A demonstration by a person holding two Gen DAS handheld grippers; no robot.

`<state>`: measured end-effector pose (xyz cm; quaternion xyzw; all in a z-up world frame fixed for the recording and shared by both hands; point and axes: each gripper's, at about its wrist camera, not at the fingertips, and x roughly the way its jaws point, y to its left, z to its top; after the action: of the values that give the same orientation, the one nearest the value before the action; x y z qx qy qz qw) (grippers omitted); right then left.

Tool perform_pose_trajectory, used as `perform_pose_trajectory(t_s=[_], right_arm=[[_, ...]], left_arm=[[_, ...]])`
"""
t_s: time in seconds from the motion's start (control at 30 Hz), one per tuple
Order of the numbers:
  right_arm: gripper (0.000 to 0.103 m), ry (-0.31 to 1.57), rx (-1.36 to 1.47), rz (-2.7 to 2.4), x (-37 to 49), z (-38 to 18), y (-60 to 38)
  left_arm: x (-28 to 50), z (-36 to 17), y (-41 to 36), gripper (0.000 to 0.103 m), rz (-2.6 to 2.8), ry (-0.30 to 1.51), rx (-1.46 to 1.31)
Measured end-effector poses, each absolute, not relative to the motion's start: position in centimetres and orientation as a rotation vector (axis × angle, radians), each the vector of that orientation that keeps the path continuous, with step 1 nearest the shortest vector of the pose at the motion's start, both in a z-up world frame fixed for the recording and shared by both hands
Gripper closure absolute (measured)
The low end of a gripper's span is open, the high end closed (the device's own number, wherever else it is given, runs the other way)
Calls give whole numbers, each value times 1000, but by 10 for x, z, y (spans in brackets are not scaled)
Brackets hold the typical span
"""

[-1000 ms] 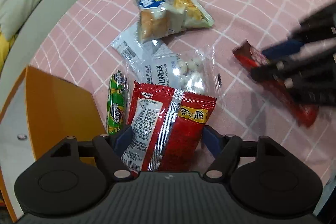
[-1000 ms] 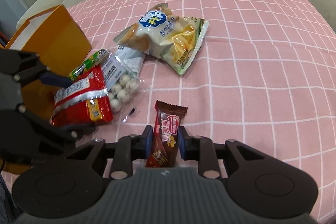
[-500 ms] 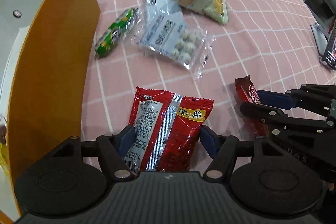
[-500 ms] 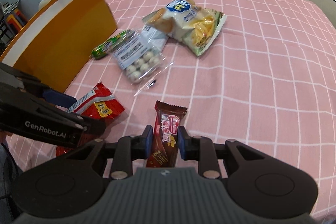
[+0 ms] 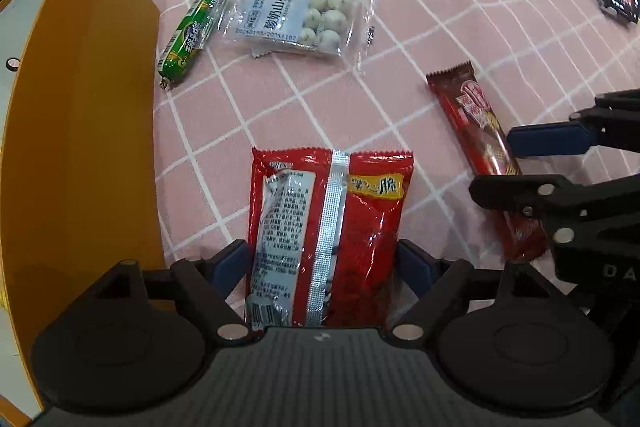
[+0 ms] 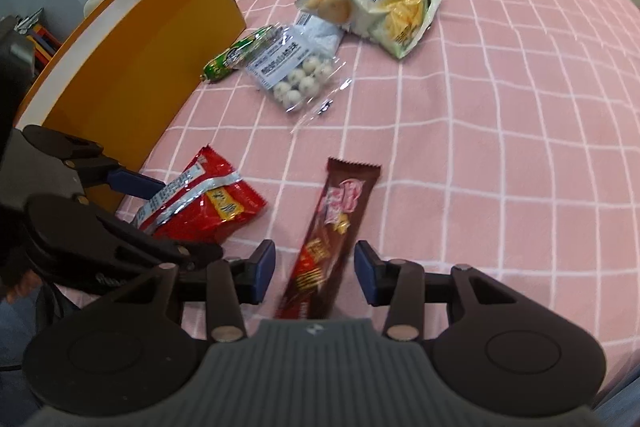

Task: Organize snacks
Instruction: 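Lift the red chip bag and chocolate bar and carry both over the box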

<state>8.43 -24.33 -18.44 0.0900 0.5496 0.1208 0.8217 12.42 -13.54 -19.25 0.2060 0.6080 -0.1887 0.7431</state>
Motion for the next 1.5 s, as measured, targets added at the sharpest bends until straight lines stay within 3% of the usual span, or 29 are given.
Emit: perform_pose_trajectory(t_s=[0.13,0.27,0.5,1.03,1.5], right_arm=[[62,1171,150,254,83,-190,-233],[76,1164,95,230,82,-191,-227],[81,1161,116,215,81,-189,-230],[81,979,131,255,66,-112,-216],[81,783,37,436,99,-28,-143]], left_arm=[[129,-196,-120,6,-390,1348,351],[124,-195,-112,15,-371,1319,299],[115,-183,-99,21,-312,1289,171],[83,-77,-77,21,-288,1023,30],[93,-4,-12,21,-185,839,14]])
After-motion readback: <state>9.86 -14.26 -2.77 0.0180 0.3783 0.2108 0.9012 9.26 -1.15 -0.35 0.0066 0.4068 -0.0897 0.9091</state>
